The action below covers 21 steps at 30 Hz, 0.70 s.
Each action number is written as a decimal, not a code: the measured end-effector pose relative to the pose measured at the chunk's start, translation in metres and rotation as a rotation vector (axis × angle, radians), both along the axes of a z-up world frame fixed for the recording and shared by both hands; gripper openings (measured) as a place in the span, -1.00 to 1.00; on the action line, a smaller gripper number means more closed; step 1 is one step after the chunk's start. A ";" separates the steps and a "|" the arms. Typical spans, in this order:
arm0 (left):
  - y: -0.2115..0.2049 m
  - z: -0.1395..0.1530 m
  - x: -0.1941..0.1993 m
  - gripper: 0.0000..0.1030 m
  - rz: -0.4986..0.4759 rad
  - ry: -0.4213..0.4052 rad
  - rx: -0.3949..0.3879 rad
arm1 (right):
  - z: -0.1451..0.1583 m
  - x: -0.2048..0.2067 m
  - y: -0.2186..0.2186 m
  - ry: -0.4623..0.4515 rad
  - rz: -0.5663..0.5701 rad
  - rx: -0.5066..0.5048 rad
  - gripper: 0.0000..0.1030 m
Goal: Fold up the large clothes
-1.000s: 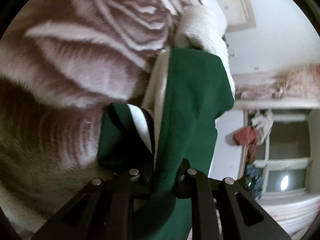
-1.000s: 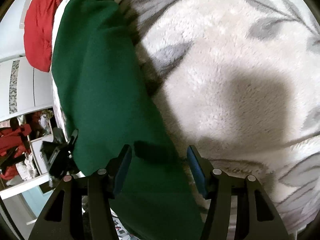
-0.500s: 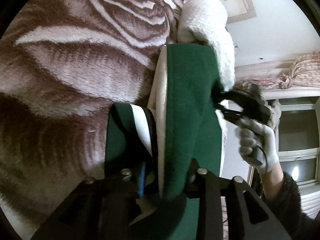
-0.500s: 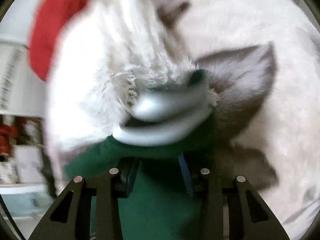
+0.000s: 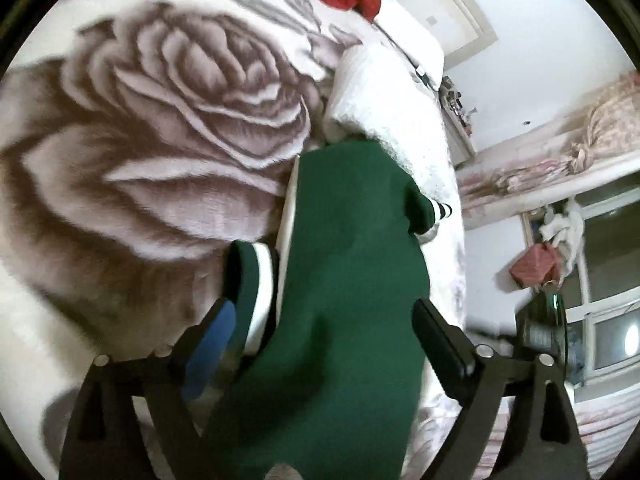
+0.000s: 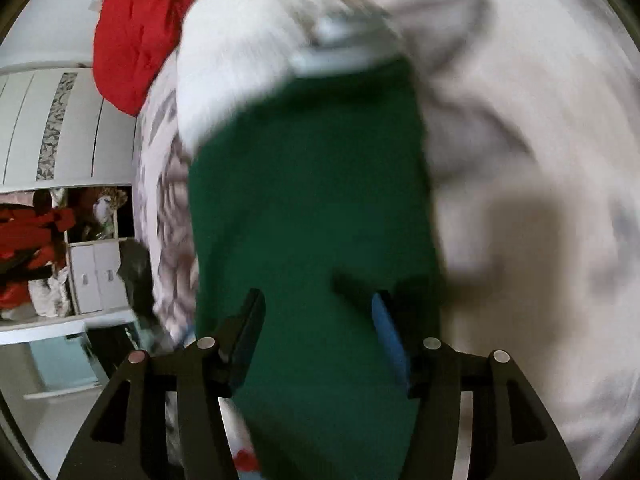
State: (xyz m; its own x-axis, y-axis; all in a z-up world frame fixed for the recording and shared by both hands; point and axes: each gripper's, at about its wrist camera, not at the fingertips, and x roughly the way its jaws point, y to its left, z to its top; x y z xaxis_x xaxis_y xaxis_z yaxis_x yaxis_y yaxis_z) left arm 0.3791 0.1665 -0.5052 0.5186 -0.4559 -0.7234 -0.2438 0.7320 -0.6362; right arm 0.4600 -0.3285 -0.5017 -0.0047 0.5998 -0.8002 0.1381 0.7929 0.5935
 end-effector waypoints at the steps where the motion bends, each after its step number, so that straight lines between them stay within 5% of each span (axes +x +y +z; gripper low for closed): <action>1: -0.001 0.008 -0.012 0.77 -0.001 0.001 0.034 | -0.002 -0.030 -0.007 0.031 -0.008 0.008 0.13; 5: -0.012 0.026 -0.076 0.77 -0.035 0.051 0.217 | -0.024 -0.149 -0.023 0.140 0.001 0.052 0.15; 8: -0.025 0.011 -0.129 0.77 -0.090 0.161 0.320 | -0.047 -0.248 -0.026 0.227 0.019 0.028 0.16; 12: -0.042 -0.025 -0.203 0.77 -0.151 0.343 0.308 | -0.084 -0.338 -0.028 0.341 -0.012 0.066 0.16; 17: -0.067 -0.061 -0.268 0.75 -0.197 0.443 0.253 | -0.106 -0.389 -0.008 0.308 -0.013 0.055 0.08; 18: -0.071 -0.063 -0.274 0.68 -0.199 0.435 0.243 | -0.105 -0.395 -0.006 0.282 -0.037 0.063 -0.48; 20: -0.080 -0.065 -0.285 -0.39 -0.212 0.391 0.224 | -0.101 -0.410 0.001 0.234 -0.060 0.023 -0.63; 21: -0.083 -0.065 -0.288 -0.46 -0.212 0.380 0.241 | -0.097 -0.411 0.002 0.216 -0.067 0.007 -0.71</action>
